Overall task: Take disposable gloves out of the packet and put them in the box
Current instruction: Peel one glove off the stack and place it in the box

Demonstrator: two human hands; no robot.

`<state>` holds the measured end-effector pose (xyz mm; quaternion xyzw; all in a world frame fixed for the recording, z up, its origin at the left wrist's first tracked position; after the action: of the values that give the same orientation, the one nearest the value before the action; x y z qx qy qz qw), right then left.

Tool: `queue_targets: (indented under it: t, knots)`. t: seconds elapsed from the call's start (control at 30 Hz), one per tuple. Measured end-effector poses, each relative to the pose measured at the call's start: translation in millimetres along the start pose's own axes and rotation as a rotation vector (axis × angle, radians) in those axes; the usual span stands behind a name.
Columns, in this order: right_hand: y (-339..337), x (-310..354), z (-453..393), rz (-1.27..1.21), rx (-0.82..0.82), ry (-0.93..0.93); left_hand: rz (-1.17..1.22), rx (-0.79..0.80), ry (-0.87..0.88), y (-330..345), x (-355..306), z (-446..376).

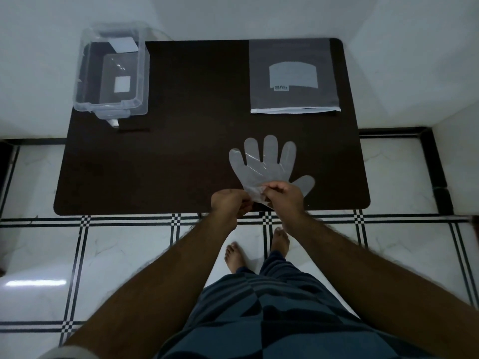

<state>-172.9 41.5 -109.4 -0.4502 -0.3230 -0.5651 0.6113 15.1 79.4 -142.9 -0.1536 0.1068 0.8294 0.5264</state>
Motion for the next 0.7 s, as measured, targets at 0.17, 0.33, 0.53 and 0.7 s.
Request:
queue_targets:
  t: [0.17, 0.33, 0.53, 0.7]
  knots:
    - [-16.0, -4.3, -4.3, -0.057, -0.149, 0.105, -0.243, -0.100, 0.165, -13.7, -12.0, 4.0]
    - [-28.5, -2.2, -7.3, -0.100, -0.223, 0.158, -0.394, -0.180, 0.287, -19.6, -23.9, 8.8]
    - [-29.9, 1.2, -12.9, -0.106, -0.189, 0.160, -0.943, -0.282, 0.735, 5.0, -48.9, 42.8]
    - [-28.5, 5.7, -11.8, -0.108, -0.183, 0.149, -1.416, -0.155, 1.126, 54.4, -36.3, 58.4]
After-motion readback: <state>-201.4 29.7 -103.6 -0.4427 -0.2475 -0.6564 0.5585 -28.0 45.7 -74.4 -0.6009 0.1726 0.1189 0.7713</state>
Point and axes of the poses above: each hand's wrist, its own z-axis away from the middle knuckle, its own y-axis out of the palm, x = y × z, the point moved 10 cm from there along -z, towards the middle knuckle, and after that the axes turned 11 degrees about -y, right-handed, at the moved point
